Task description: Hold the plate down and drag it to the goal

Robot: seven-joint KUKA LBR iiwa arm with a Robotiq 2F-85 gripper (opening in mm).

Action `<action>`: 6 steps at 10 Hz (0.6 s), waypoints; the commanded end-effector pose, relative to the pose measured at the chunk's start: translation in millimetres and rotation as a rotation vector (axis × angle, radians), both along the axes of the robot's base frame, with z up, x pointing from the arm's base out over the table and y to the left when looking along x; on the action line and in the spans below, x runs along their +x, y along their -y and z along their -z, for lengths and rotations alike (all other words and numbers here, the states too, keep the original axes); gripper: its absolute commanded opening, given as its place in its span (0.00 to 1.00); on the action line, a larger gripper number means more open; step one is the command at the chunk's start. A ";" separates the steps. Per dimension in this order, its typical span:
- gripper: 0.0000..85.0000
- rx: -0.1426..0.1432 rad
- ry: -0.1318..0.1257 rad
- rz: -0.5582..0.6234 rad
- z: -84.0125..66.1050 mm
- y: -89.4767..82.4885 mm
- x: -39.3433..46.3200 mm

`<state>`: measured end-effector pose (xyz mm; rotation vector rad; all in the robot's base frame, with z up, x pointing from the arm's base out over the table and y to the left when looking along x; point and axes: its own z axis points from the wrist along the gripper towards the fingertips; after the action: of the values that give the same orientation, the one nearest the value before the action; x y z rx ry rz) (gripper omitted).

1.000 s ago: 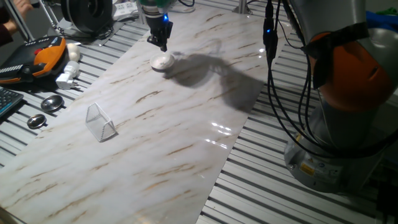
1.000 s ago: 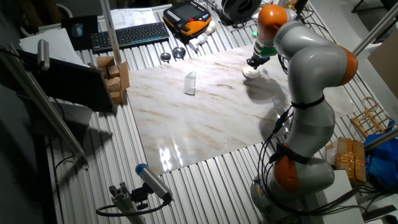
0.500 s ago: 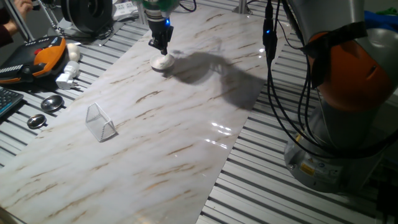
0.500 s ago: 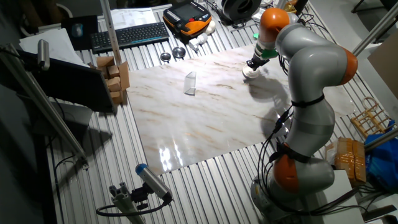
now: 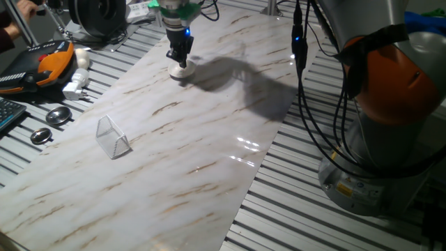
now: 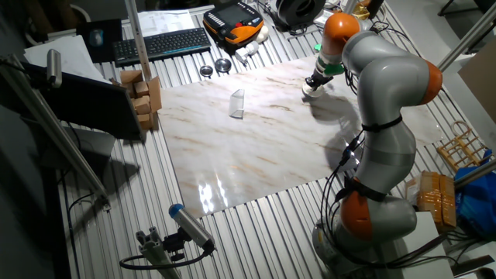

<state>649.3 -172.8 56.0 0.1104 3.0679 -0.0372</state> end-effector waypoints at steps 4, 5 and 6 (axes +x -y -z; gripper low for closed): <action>0.00 -0.005 0.013 -0.034 5.1 -2.4 4.1; 0.00 0.001 0.013 -0.041 7.0 -3.1 4.9; 0.00 0.005 0.016 -0.045 9.2 -4.2 6.0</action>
<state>655.8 -168.0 45.8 0.0427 3.0532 -0.0260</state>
